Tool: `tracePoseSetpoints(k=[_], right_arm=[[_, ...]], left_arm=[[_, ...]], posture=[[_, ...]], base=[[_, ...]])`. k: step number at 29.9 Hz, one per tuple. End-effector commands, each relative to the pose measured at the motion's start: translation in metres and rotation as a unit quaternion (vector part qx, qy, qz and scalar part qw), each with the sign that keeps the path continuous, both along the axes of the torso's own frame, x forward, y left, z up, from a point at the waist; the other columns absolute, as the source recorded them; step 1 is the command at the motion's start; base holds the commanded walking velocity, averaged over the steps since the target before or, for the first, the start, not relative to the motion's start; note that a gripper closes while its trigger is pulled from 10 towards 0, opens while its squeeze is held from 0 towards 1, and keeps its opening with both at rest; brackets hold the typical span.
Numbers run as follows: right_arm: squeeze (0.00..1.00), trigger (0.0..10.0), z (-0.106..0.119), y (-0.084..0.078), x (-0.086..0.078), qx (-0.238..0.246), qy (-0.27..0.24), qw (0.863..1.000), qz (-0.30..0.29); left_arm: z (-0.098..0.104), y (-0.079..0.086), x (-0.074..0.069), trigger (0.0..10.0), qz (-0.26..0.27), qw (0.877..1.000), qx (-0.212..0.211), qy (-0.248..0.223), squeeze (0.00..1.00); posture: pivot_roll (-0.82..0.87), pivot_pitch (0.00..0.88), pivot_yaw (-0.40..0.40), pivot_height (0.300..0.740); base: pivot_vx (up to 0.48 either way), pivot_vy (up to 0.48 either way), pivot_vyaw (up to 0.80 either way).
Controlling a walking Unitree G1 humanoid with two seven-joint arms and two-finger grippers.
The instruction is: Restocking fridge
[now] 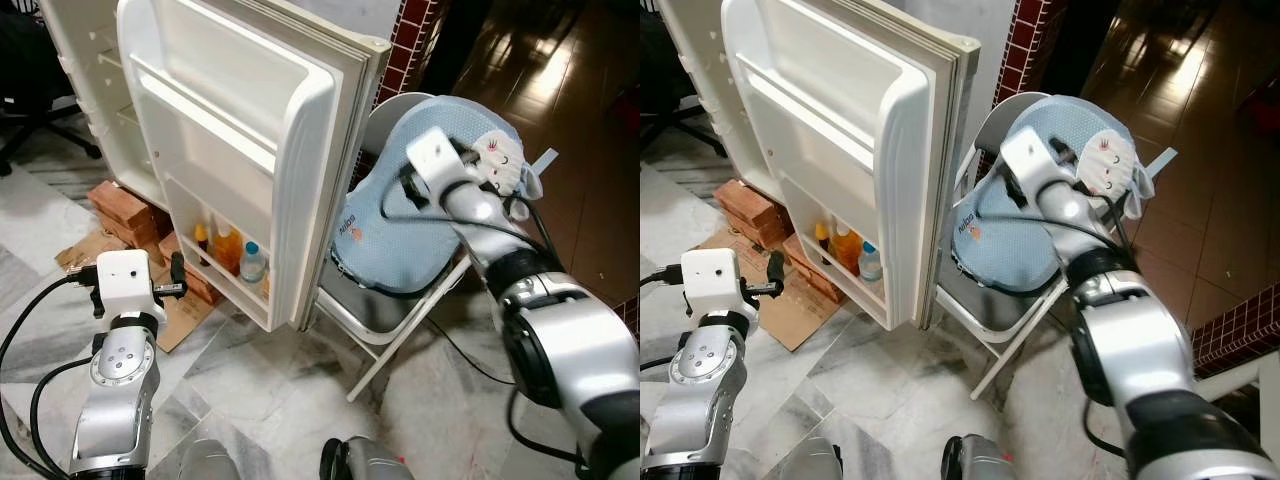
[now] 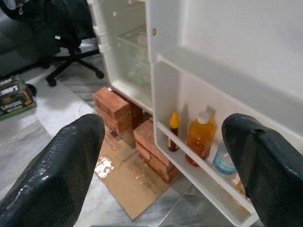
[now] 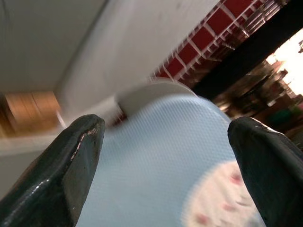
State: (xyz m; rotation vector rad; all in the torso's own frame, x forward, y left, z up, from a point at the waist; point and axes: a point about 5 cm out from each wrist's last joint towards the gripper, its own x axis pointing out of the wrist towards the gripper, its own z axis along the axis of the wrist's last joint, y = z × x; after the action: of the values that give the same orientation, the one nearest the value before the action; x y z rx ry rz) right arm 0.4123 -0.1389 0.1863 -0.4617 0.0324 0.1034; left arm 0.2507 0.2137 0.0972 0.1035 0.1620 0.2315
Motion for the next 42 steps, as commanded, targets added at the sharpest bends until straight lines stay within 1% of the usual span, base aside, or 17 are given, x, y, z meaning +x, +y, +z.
tracePoseSetpoints(k=[1,5,9,14,16,19,25,29,31,32,33,34,35,36,38,40,42], right_arm=[[0.00,10.0,0.016,0.017,0.003,0.107,-0.017,0.994,0.016],[0.00,10.0,0.018,0.041,0.001,0.188,-0.006,0.980,0.060],[0.00,10.0,0.016,0.067,-0.007,0.257,0.002,0.956,0.144],[0.00,10.0,0.014,0.085,-0.022,0.285,0.014,0.920,0.267],[0.00,10.0,0.012,0.082,-0.025,0.280,0.014,0.919,0.277],[0.00,10.0,0.007,0.078,-0.025,0.251,0.015,0.929,0.272],[0.00,10.0,0.017,0.083,-0.025,0.269,0.015,0.923,0.275],[0.00,10.0,0.026,0.099,-0.031,0.295,0.024,0.903,0.311],[0.00,10.0,0.035,0.113,-0.040,0.344,0.049,0.860,0.373],[0.00,10.0,0.043,0.120,-0.050,0.371,0.069,0.822,0.427],[0.00,10.0,0.053,0.126,-0.065,0.385,0.077,0.776,0.494],[0.00,10.0,0.069,0.128,-0.097,0.380,0.084,0.689,0.611],[0.00,10.0,0.075,0.124,-0.113,0.370,0.077,0.653,0.656],[0.00,10.0,0.075,0.124,-0.113,0.370,0.077,0.653,0.656],[0.00,10.0,0.077,0.117,-0.128,0.354,0.076,0.621,0.695],[0.00,10.0,0.060,0.107,-0.123,0.322,0.095,0.655,0.677],[0.00,10.0,0.055,0.104,-0.121,0.319,0.109,0.665,0.666]], left_arm=[[0.000,-0.001,-0.002,10.0,0.001,1.000,0.001,0.003,0.00],[-0.001,-0.002,-0.003,10.0,0.003,1.000,-0.002,0.003,0.00],[-0.004,-0.004,-0.003,10.0,0.000,1.000,-0.006,0.005,0.00],[-0.009,-0.013,0.001,10.0,-0.027,0.999,-0.043,0.020,0.00],[-0.016,-0.026,0.002,10.0,-0.047,0.990,-0.120,0.048,0.00],[-0.024,-0.045,0.000,10.0,-0.089,0.977,-0.175,0.089,0.00],[-0.043,-0.048,-0.007,10.0,-0.083,0.967,-0.165,0.175,0.00],[-0.056,-0.053,-0.023,10.0,-0.123,0.937,-0.179,0.273,0.00],[-0.057,-0.055,-0.026,10.0,-0.137,0.934,-0.175,0.280,0.00],[-0.056,-0.055,-0.026,10.0,-0.138,0.936,-0.168,0.278,0.00],[-0.055,-0.054,-0.025,10.0,-0.141,0.937,-0.160,0.276,0.00],[-0.054,-0.054,-0.025,10.0,-0.143,0.939,-0.146,0.275,0.00],[-0.054,-0.055,-0.025,10.0,-0.144,0.940,-0.144,0.275,0.00],[-0.054,-0.055,-0.025,10.0,-0.144,0.940,-0.144,0.275,0.00],[-0.054,-0.056,-0.025,10.0,-0.144,0.940,-0.142,0.276,0.00],[-0.053,-0.056,-0.025,10.0,-0.145,0.938,-0.143,0.282,0.00],[-0.052,-0.056,-0.025,10.0,-0.147,0.936,-0.144,0.286,0.00]], posture=[[0.16,0.072,-0.098,0.740],[0.16,0.072,-0.098,0.740],[0.14,0.056,-0.105,0.740],[0.13,0.034,-0.102,0.740],[0.12,0.028,-0.102,0.740],[0.12,0.022,-0.101,0.740],[0.12,0.029,-0.096,0.740],[0.13,0.013,-0.101,0.740],[0.14,0.009,-0.103,0.740],[0.14,0.009,-0.103,0.740],[0.14,0.009,-0.103,0.740],[0.14,0.008,-0.103,0.740],[0.14,0.009,-0.104,0.740],[0.14,0.009,-0.104,0.740],[0.14,0.010,-0.105,0.740],[0.13,0.014,-0.104,0.740],[0.13,0.014,-0.104,0.740]], base=[[0.000,0.000,0.00],[0.000,0.000,0.00],[0.000,0.000,0.00],[0.000,0.000,0.00],[0.000,0.000,0.00],[0.000,0.000,0.00],[0.000,0.000,0.00],[0.000,0.000,0.00],[0.000,0.000,0.00],[0.000,0.000,0.00],[0.000,0.000,0.00],[0.000,0.000,0.00],[0.000,0.000,0.00],[0.000,0.000,0.00],[0.000,0.000,0.00],[0.000,0.000,0.00],[0.000,0.000,0.00]])
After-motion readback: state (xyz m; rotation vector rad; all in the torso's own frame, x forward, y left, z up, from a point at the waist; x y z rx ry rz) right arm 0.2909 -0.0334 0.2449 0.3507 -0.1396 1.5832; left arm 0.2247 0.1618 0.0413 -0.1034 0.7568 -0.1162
